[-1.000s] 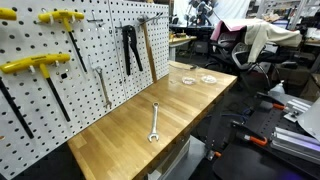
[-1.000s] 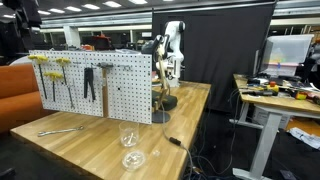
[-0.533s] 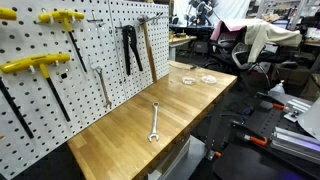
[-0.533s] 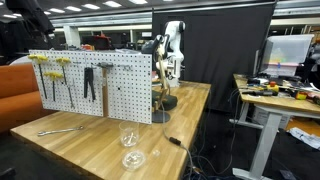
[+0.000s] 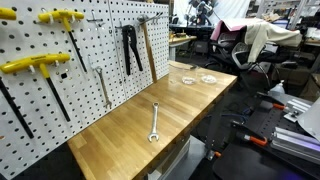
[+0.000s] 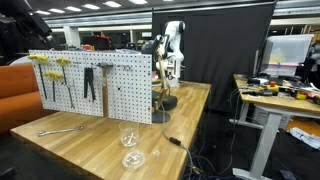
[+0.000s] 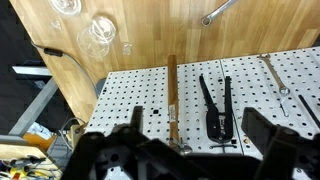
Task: Take the black object from the pegboard and place it on the table
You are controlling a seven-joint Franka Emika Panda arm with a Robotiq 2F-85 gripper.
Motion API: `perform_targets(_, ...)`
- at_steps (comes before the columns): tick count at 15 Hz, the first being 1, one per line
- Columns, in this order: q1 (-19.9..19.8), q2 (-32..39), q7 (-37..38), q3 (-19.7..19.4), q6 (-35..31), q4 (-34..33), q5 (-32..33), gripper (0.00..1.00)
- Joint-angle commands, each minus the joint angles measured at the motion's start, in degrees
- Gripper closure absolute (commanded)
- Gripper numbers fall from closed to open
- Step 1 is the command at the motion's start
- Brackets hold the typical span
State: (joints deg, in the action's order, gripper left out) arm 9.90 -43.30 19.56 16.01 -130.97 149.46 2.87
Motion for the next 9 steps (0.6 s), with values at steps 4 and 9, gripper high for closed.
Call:
perform_targets(4, 0.2, 0.59, 0.44, 0.84, -1.52, 0.01, -2.27, 0.0)
perform_targets(9, 0.54, 3.43, 6.78, 5.48, -6.51, 0.36, -7.02, 0.0)
